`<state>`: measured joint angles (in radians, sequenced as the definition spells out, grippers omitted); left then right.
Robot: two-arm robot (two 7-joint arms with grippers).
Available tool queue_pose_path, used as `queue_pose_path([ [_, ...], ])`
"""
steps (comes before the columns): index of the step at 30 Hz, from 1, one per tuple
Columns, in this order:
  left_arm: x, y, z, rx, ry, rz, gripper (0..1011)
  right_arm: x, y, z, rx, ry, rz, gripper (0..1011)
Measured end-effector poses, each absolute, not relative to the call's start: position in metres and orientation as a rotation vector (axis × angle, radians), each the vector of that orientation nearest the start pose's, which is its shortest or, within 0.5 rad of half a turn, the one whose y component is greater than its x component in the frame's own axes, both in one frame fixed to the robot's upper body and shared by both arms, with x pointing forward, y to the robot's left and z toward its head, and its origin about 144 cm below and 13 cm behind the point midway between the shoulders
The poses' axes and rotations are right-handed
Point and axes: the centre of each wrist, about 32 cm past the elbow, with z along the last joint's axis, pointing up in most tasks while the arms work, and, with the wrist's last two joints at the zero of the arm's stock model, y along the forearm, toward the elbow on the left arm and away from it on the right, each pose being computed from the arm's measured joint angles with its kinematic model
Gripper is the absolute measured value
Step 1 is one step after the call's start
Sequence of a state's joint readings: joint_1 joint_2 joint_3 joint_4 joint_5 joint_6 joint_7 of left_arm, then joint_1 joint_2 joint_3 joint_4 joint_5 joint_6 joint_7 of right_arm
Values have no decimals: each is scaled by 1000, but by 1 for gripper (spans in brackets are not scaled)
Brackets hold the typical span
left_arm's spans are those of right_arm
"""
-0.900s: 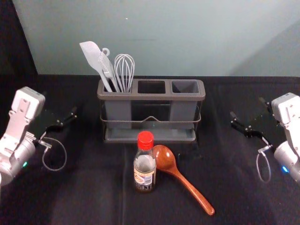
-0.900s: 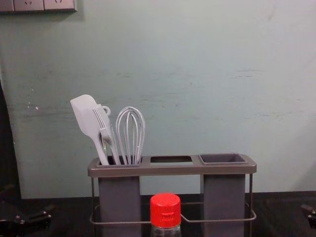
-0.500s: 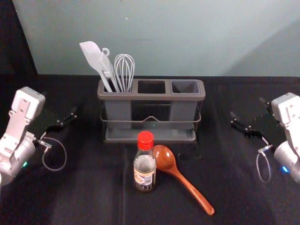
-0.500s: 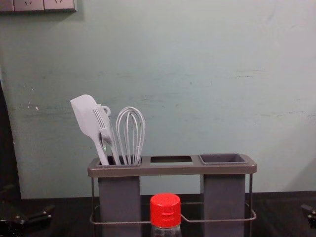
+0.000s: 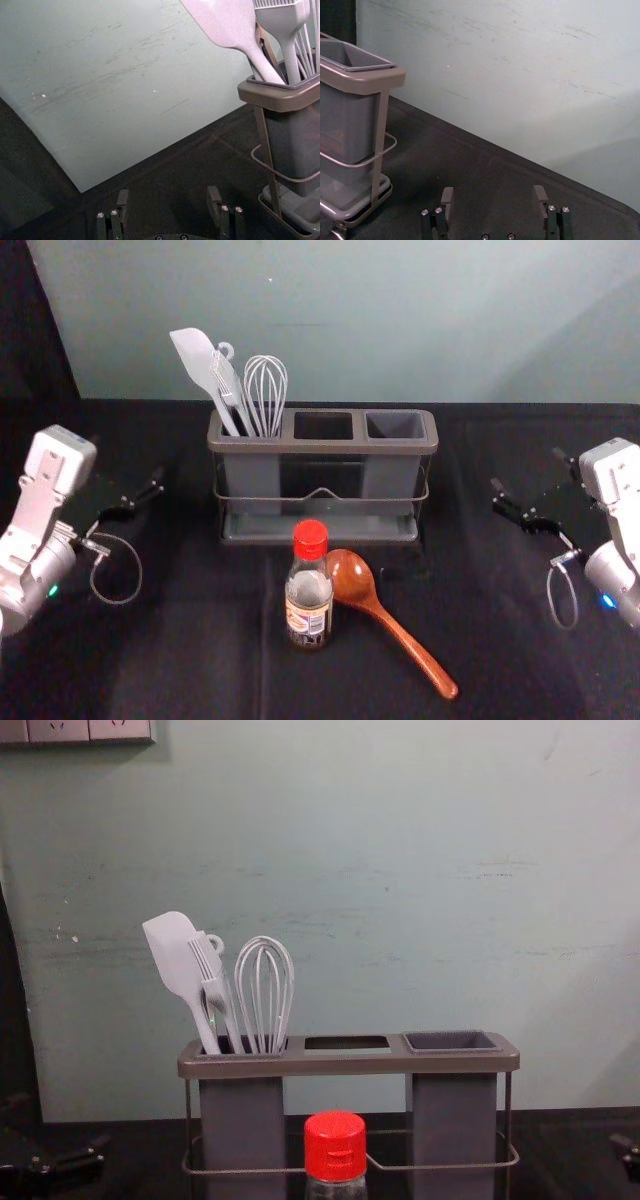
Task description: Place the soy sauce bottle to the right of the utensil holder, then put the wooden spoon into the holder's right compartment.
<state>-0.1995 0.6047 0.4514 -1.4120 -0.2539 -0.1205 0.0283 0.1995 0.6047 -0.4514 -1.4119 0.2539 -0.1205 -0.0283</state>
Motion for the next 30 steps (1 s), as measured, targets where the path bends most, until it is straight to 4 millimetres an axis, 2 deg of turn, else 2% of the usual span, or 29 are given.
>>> queue_pose_path([
  [13,489,310,1140,304,-285,1248,1000,485,-311,1141,-311,-301,-1249,1002],
  [22,489,310,1140,304,-285,1248,1000,450,-312,1147,-320,-337,-1228,1003],
  [30,489,310,1140,304,-285,1248,1000,410,-298,1150,-264,-330,-1171,1002],
])
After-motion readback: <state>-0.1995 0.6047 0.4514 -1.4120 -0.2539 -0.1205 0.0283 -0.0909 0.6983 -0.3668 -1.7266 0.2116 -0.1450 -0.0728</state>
